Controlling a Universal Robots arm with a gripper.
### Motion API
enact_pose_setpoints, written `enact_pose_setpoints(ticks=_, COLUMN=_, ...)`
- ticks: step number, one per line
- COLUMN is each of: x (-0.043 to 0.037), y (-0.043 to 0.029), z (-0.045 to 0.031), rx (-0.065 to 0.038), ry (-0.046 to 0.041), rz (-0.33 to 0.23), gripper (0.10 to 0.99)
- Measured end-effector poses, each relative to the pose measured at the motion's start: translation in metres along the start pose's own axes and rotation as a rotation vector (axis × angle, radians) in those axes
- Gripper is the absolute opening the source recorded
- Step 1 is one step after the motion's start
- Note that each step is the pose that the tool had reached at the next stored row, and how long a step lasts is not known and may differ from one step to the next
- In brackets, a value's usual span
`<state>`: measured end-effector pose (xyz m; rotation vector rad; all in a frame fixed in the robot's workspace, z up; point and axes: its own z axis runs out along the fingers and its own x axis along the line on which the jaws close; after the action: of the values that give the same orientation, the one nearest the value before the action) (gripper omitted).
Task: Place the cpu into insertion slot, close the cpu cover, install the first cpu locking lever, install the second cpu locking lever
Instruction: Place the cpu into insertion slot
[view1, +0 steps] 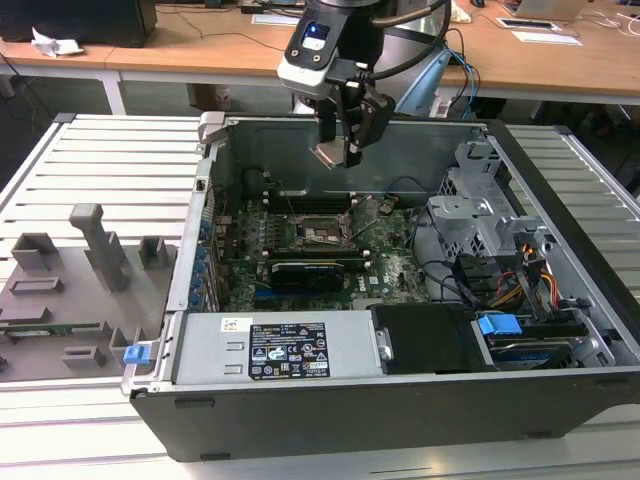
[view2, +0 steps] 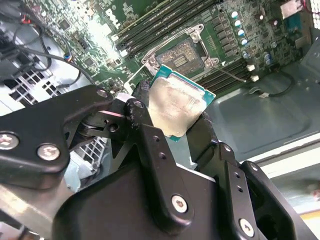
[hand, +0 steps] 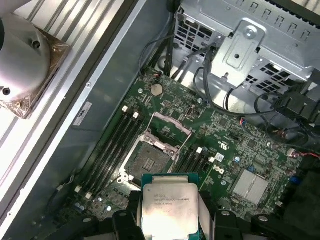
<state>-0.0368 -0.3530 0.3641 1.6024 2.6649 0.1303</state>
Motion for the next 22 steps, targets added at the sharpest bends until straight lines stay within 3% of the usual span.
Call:
enact_pose_setpoints(ticks=4, x=0.0004, y=-0.0003, z=0.0022, rx=0.0, ry=-0.0022, rz=0.024, gripper=0.537)
enact_pose_setpoints(ticks=6, x=0.0004, y=-0.0005, z=0.0032, rx=-0.001, ry=-0.0062, rz=0.073, gripper=0.537)
enact_pose_setpoints(ticks=10, x=0.0005, y=-0.0006, z=0.0034, rx=-0.002, ry=-0.0095, rz=0.109, gripper=0.537)
enact_pose_setpoints(ticks=22, x=0.0005, y=-0.0007, z=0.0038, rx=-0.003, ry=-0.0144, rz=0.165, gripper=0.537)
